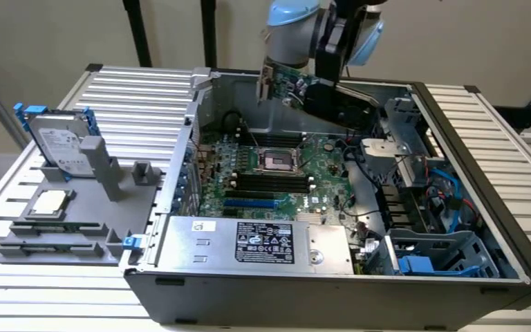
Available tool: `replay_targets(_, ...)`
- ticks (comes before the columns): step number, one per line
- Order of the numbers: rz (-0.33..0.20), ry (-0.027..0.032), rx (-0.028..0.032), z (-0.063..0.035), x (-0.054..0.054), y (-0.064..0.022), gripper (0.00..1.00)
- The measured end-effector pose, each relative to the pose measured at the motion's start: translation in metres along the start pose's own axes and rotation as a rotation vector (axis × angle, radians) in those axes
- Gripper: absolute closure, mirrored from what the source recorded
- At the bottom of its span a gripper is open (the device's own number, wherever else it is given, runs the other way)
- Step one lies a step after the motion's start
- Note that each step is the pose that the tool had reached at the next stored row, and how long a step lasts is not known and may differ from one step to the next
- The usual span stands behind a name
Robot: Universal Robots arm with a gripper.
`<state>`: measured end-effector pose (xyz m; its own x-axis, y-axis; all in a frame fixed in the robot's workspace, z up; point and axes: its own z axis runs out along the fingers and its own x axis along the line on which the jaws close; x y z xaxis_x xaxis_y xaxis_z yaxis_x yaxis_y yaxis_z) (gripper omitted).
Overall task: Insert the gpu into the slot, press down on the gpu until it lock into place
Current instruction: 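Insert the gpu into the slot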
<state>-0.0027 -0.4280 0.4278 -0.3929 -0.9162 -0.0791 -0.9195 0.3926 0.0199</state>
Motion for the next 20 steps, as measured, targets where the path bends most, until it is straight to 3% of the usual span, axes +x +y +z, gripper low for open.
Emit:
replay_targets(12,-0.211,-0.0332,-0.0305,0.0085,0.001,-0.0001,0.74)
replay_targets(17,-0.253,-0.043,-0.037,0.0129,0.005,0.0015,0.74)
replay_targets(20,-0.263,-0.0455,-0.0389,0.0145,0.01,0.0018,0.74)
